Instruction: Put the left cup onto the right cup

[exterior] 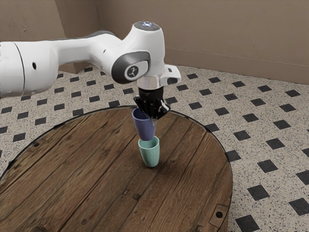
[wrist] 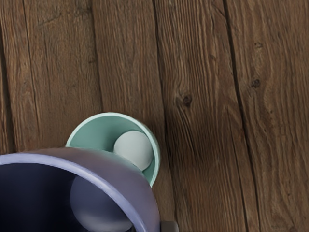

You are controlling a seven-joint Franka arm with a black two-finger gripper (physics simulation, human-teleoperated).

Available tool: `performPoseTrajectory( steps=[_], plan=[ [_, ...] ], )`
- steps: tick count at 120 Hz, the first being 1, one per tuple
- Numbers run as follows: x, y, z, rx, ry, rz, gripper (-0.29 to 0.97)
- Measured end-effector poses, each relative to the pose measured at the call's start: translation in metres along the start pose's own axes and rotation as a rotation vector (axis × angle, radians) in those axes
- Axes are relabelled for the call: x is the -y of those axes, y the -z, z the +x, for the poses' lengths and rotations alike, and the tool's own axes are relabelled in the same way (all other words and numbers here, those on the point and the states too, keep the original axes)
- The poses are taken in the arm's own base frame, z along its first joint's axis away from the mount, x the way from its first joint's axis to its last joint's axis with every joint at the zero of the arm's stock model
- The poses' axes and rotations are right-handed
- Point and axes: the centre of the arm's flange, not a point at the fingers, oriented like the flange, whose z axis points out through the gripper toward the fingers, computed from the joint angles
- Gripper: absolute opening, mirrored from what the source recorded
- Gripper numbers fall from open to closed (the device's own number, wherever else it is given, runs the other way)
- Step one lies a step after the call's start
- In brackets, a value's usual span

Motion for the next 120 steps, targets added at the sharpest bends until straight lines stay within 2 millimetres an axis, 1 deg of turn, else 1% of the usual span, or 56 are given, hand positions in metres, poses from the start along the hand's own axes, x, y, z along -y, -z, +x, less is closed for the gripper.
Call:
performPoseTrajectory(
  steps=[14, 32, 61, 120],
  plan=[
    [0.0, -0.003, 0.001, 0.003, 0.017, 0.001, -0.1],
    [0.006, -0.014, 0.004, 0.01, 0.039, 0.007, -0.1],
    [0.007, -0.023, 0.008, 0.008, 0.055, 0.013, -0.1],
    [0.007, -0.034, 0.015, 0.01, 0.072, 0.02, -0.1]
  ],
)
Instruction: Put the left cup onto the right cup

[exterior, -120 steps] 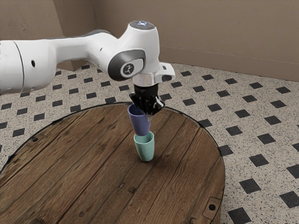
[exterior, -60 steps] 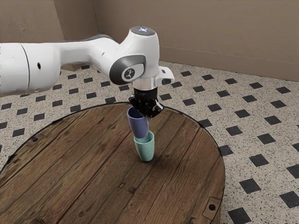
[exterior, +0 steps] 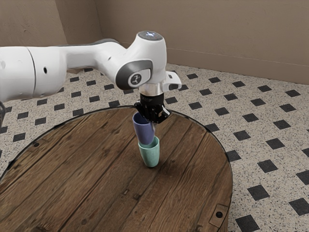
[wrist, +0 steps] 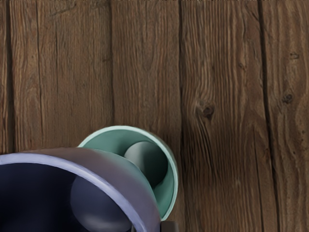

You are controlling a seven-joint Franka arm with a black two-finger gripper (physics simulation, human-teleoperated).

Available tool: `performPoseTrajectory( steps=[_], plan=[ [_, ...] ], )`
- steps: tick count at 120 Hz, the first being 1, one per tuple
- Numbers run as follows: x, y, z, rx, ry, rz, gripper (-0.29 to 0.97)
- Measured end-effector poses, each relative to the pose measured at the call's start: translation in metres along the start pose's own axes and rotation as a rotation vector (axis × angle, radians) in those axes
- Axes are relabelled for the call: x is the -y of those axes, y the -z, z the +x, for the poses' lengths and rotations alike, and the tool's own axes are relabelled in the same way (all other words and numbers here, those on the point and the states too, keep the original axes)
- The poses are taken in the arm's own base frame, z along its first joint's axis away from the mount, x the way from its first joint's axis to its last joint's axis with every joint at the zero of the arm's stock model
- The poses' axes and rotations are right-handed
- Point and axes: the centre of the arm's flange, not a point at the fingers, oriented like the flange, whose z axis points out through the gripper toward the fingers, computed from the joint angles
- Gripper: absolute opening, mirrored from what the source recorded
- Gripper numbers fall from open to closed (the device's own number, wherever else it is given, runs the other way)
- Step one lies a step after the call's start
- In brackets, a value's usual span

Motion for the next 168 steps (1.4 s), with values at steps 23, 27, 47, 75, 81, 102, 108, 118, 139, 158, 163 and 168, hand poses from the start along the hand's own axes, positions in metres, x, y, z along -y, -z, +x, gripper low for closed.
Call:
performPoseTrajectory(
  steps=[23, 27, 47, 75, 81, 102, 108, 118, 139, 158, 163, 168],
  plan=[
    [0.0, -0.003, 0.004, -0.001, 0.005, -0.001, -0.1],
    [0.0, -0.003, 0.004, -0.001, 0.005, -0.001, -0.1],
    [-0.001, -0.006, 0.004, 0.003, 0.007, -0.001, -0.1],
    [-0.002, -0.015, 0.008, 0.007, 0.008, -0.006, -0.1],
    [-0.002, -0.016, 0.009, 0.003, 0.008, -0.007, -0.1],
    [-0.003, -0.023, 0.01, 0.004, 0.008, -0.008, -0.1],
    [-0.003, -0.025, 0.011, 0.004, 0.008, -0.009, -0.1],
    [-0.003, -0.029, 0.011, 0.008, 0.008, -0.01, -0.09],
    [-0.004, -0.033, 0.011, 0.012, 0.006, -0.012, 0.25],
    [-0.001, -0.037, 0.012, 0.016, 0.009, -0.011, 0.48],
    [0.001, -0.039, 0.013, 0.019, 0.013, -0.009, 0.51],
    [0.003, -0.04, 0.013, 0.02, 0.015, -0.008, 0.54]
  ],
)
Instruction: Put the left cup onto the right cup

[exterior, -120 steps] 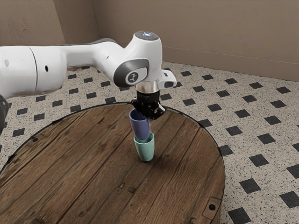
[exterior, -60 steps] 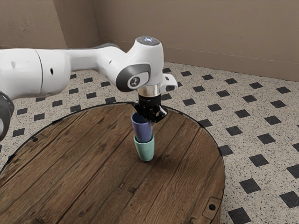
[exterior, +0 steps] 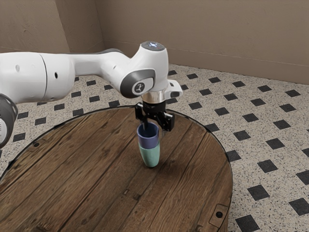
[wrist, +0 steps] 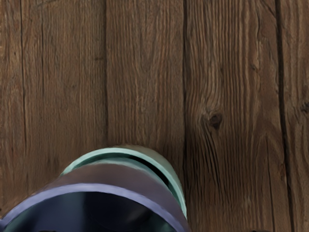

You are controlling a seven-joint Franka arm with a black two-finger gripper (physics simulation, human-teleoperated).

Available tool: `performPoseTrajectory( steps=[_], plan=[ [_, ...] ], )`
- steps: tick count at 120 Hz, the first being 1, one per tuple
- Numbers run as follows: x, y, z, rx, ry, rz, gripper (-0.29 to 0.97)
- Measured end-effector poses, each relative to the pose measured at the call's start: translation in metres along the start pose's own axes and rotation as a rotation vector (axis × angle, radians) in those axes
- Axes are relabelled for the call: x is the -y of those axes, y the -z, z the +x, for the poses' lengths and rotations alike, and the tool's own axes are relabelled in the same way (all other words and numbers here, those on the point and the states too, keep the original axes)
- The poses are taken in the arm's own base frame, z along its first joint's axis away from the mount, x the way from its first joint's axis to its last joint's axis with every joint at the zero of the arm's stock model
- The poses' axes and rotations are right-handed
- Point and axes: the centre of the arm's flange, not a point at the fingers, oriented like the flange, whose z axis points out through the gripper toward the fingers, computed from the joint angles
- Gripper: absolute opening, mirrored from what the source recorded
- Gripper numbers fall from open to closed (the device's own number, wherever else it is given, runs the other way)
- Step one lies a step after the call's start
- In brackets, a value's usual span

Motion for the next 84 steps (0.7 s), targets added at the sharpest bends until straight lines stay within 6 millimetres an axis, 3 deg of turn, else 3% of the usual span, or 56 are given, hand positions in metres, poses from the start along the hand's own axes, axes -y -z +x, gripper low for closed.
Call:
performPoseTrajectory(
  steps=[18, 38, 84],
  plan=[
    [0.001, 0.0, 0.0, -0.001, 0.0, 0.0, 0.61],
    [0.001, 0.014, 0.0, -0.02, -0.002, -0.005, 0.65],
    [-0.013, 0.095, -0.021, -0.122, -0.034, -0.002, 0.67]
  ],
)
